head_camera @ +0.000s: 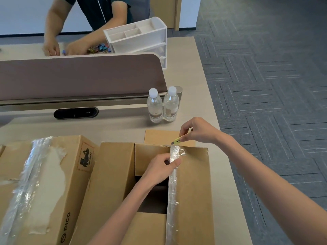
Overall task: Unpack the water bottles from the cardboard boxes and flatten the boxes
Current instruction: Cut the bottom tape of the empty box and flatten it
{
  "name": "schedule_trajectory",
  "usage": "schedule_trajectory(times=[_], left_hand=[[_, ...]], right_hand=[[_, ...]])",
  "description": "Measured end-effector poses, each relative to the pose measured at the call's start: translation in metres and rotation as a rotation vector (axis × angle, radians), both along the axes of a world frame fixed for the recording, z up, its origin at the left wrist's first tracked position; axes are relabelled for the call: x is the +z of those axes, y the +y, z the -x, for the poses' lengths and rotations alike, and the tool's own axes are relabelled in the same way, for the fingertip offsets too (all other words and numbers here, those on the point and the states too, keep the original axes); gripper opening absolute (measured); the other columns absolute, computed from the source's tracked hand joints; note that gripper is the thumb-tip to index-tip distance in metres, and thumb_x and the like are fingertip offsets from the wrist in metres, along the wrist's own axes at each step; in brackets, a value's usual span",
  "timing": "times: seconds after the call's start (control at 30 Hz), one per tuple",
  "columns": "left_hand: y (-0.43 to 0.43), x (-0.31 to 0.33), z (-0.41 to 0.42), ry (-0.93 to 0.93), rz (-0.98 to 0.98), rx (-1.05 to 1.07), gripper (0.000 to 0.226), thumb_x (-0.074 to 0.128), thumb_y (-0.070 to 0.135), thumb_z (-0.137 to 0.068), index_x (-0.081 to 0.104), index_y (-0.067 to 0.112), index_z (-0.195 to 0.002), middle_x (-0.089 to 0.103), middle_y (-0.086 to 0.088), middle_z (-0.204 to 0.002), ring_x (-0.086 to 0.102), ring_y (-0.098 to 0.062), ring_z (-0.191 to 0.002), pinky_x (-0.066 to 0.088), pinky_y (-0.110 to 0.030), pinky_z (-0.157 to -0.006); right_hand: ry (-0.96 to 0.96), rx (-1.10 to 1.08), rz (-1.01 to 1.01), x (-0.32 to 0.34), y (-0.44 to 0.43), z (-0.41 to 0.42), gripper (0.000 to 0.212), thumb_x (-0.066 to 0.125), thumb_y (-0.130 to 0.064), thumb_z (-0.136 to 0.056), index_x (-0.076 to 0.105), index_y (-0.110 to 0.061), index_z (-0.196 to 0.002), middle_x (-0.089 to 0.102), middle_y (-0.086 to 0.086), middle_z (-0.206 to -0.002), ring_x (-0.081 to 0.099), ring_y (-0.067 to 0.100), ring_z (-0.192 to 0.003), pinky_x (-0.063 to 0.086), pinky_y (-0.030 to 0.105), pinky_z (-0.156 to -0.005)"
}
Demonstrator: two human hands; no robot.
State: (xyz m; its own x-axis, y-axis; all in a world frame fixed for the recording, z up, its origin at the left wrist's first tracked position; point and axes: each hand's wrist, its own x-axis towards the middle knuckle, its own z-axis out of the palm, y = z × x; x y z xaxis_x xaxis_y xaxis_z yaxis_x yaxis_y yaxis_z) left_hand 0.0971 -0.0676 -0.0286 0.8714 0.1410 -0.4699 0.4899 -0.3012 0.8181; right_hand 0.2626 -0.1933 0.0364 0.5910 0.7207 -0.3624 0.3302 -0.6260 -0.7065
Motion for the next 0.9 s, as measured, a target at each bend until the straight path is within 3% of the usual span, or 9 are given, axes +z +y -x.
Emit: schedule_trajectory(times=[0.07,0.13,0.3,0.47,0.6,0.7,0.9], left_hand=[[-0.001,-0.001,0.0,-0.001,0.018,0.01,0.065,0.056,0.074,-0.07,0.07,0.015,-0.093,0.072,-0.01,-0.097,0.066,-0.032,-0.094,0.051,-0.055,-0.09],[-0.001,-0.001,0.0,-0.012,0.031,0.016,0.065,0.056,0.073,-0.07,0.069,0.013,-0.091,0.071,-0.013,-0.096,0.065,-0.034,-0.094,0.05,-0.054,-0.089],[-0.002,0.002,0.001,-0.015,0.056,0.035,0.062,0.056,0.07,-0.072,0.069,0.012,-0.092,0.07,-0.013,-0.097,0.065,-0.033,-0.094,0.051,-0.054,-0.089],[-0.003,-0.001,0.0,-0.036,0.052,0.047,0.052,0.056,0.066,-0.074,0.07,0.018,-0.088,0.071,-0.011,-0.094,0.065,-0.032,-0.093,0.05,-0.052,-0.088],[-0.004,-0.001,0.001,-0.033,0.075,0.054,0.058,0.055,0.07,-0.071,0.071,0.018,-0.091,0.071,-0.01,-0.096,0.066,-0.031,-0.094,0.052,-0.053,-0.09],[-0.004,-0.001,0.003,-0.053,0.086,0.065,0.041,0.061,0.055,-0.084,0.071,0.017,-0.091,0.072,-0.01,-0.094,0.066,-0.031,-0.093,0.051,-0.053,-0.09],[-0.004,0.001,0.004,-0.05,0.12,0.067,0.043,0.059,0.059,-0.083,0.07,0.019,-0.093,0.072,-0.008,-0.095,0.066,-0.03,-0.095,0.052,-0.054,-0.091]], right_hand=[[-0.009,0.026,0.016,0.0,0.002,-0.003,0.006,0.081,-0.018,-0.075,0.076,-0.018,-0.072,0.069,-0.01,-0.071,0.058,0.002,-0.07,0.048,0.03,-0.076],[0.009,0.046,0.021,0.001,0.004,-0.005,0.007,0.081,-0.017,-0.075,0.075,-0.02,-0.071,0.069,-0.01,-0.07,0.058,0.003,-0.07,0.049,0.032,-0.079],[0.039,0.051,0.008,0.004,0.007,-0.008,0.004,0.081,-0.014,-0.075,0.077,-0.013,-0.076,0.068,-0.007,-0.072,0.055,0.0,-0.065,0.043,0.022,-0.067],[0.021,0.074,0.053,0.004,0.009,-0.012,0.007,0.081,-0.015,-0.075,0.076,-0.019,-0.072,0.069,-0.009,-0.072,0.059,0.007,-0.073,0.049,0.035,-0.085],[-0.01,0.108,0.083,0.007,0.014,-0.012,0.01,0.079,-0.013,-0.075,0.073,-0.02,-0.071,0.066,-0.007,-0.071,0.057,0.009,-0.07,0.047,0.032,-0.076],[-0.142,0.194,0.149,0.01,0.024,-0.01,0.008,0.078,-0.017,-0.077,0.072,-0.021,-0.072,0.067,-0.006,-0.072,0.056,0.009,-0.067,0.046,0.031,-0.068],[-0.174,0.257,0.15,0.009,0.028,-0.006,0.005,0.076,-0.016,-0.079,0.072,-0.016,-0.076,0.066,-0.004,-0.073,0.056,0.012,-0.069,0.045,0.03,-0.067]])
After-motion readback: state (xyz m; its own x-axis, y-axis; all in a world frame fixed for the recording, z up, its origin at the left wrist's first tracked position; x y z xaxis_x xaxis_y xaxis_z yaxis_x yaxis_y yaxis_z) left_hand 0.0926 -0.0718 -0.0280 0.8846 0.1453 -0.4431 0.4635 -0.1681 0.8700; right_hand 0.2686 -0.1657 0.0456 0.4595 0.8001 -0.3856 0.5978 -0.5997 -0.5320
